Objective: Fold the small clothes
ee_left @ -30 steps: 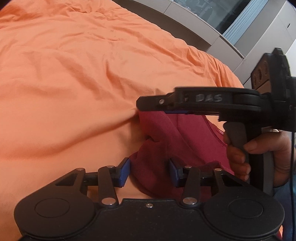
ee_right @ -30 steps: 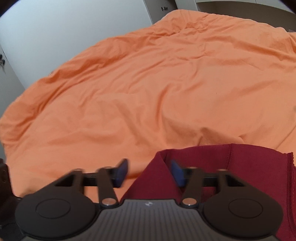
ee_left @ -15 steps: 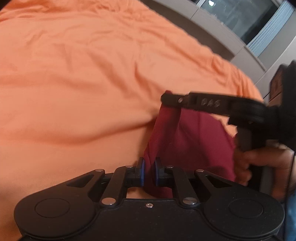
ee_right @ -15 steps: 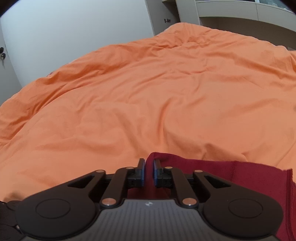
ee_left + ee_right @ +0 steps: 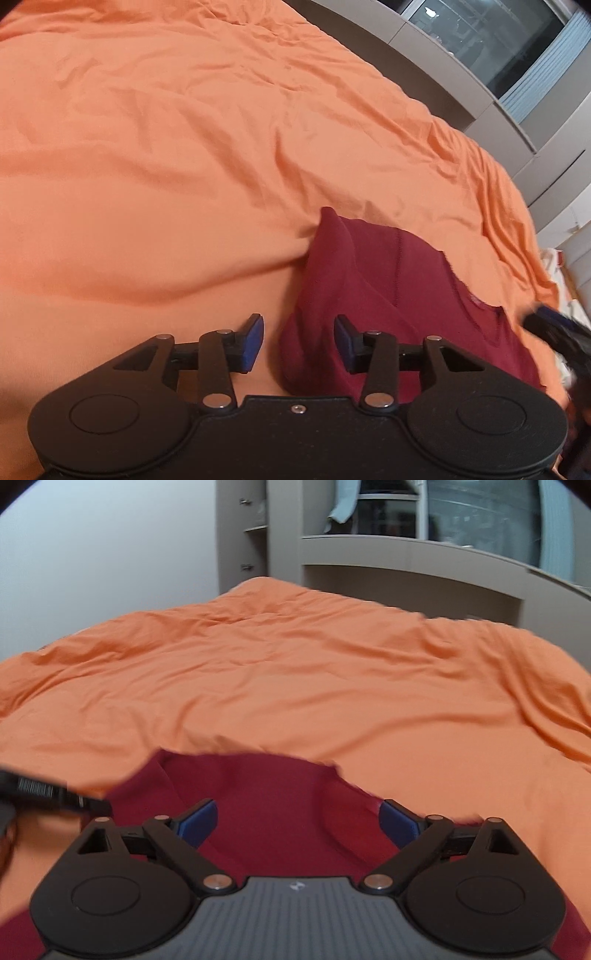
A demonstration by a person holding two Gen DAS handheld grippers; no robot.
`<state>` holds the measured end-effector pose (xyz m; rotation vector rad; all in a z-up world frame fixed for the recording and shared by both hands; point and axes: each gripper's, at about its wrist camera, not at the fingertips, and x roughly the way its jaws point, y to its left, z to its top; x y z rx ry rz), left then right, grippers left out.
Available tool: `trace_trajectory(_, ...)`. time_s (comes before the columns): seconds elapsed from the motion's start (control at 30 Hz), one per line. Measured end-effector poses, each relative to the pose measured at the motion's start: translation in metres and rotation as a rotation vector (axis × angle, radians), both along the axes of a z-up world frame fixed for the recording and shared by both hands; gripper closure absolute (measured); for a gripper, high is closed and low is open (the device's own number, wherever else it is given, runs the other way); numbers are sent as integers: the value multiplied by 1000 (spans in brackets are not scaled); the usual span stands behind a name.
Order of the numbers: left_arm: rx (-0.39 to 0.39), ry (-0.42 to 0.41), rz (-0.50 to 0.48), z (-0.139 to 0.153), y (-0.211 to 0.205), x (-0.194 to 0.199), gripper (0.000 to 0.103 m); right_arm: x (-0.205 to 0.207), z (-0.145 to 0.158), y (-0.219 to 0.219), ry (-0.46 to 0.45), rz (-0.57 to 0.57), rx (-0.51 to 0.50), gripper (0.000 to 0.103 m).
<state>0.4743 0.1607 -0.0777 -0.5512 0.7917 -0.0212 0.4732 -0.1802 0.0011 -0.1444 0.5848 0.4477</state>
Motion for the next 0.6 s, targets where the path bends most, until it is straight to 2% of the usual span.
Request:
trace_trajectory(0.17, 1, 28, 34, -4, 5, 6, 55, -41, -29, -40, 39, -87, -78, 3)
trace_trajectory(0.33, 46, 42, 26, -6, 2, 6, 55, -62, -63, -61, 57, -171, -162, 3)
trace_trajectory(0.43, 18, 33, 29, -4, 3, 3, 52, -76, -64, -72, 46, -195, -96, 2)
trace_trajectory(0.5, -2, 17, 20, 1, 5, -2, 41, -90, -60, -80, 27, -227, -62, 0)
trace_trajectory(0.6, 39, -22, 2, 12, 2, -15, 32, -110, -56, -91, 8, -249, -35, 0)
